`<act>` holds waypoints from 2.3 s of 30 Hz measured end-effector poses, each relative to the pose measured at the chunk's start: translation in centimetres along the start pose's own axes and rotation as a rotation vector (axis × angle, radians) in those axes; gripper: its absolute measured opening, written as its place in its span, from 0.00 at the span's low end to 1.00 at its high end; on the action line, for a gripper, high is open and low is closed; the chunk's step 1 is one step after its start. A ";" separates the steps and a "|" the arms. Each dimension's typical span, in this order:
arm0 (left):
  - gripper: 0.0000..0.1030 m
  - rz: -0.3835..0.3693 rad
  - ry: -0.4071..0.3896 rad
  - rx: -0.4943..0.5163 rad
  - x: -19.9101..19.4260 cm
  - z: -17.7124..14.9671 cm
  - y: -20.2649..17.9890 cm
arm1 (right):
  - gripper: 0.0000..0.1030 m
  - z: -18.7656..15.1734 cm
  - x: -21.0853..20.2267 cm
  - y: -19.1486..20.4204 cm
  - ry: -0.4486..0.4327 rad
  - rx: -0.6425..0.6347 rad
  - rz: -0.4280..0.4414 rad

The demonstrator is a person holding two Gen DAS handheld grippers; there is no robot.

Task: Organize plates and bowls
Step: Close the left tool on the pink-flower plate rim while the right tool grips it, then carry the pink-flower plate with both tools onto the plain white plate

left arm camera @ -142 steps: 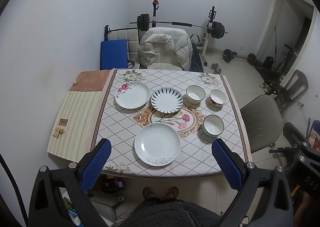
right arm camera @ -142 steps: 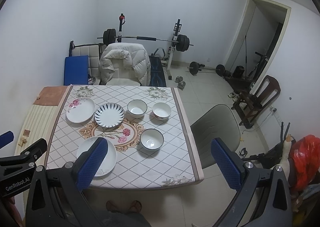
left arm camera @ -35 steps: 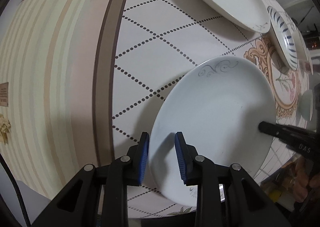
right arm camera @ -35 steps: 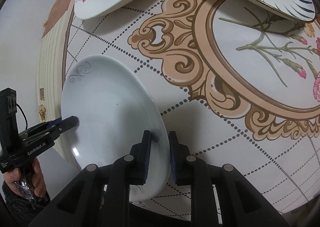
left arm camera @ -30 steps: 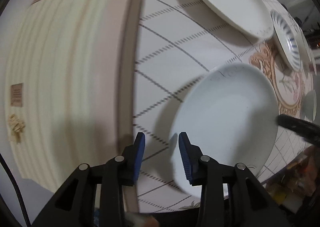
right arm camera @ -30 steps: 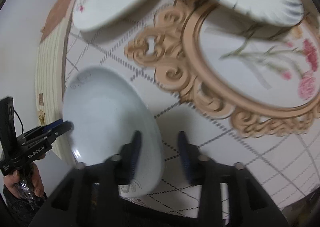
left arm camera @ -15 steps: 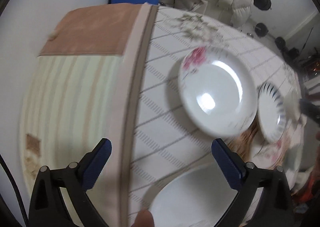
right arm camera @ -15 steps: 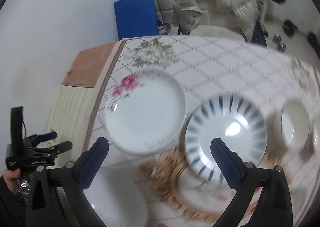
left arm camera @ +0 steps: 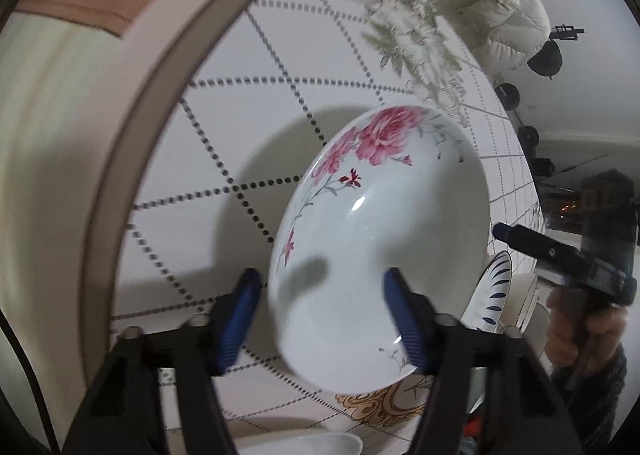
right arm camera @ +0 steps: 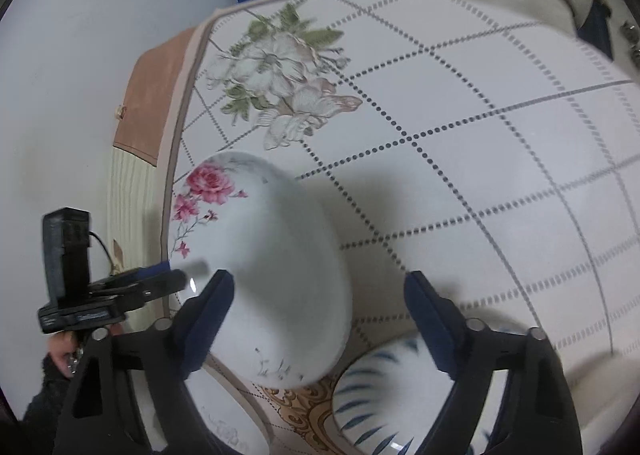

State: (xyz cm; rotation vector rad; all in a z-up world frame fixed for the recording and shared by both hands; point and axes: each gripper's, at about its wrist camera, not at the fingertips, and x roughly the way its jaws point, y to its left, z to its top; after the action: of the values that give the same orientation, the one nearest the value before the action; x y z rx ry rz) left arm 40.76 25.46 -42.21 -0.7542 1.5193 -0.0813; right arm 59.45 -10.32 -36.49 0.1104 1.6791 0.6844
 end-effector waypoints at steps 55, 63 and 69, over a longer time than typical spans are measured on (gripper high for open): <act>0.24 0.111 -0.058 0.191 -8.0 -8.1 -2.5 | 0.13 -9.6 0.7 3.8 0.088 0.051 0.179; 0.24 0.111 -0.020 0.226 -8.4 -13.8 -0.5 | 0.13 -16.6 2.0 5.3 0.077 0.092 0.199; 0.24 0.125 -0.003 0.217 -8.6 -16.9 1.8 | 0.13 -21.3 4.4 6.4 0.094 0.112 0.209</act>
State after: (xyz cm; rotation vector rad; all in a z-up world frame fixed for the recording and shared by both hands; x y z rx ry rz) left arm 23.79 24.47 -33.57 -0.4849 1.5230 -0.1489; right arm 36.75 -11.13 -35.73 0.3422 1.8129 0.7603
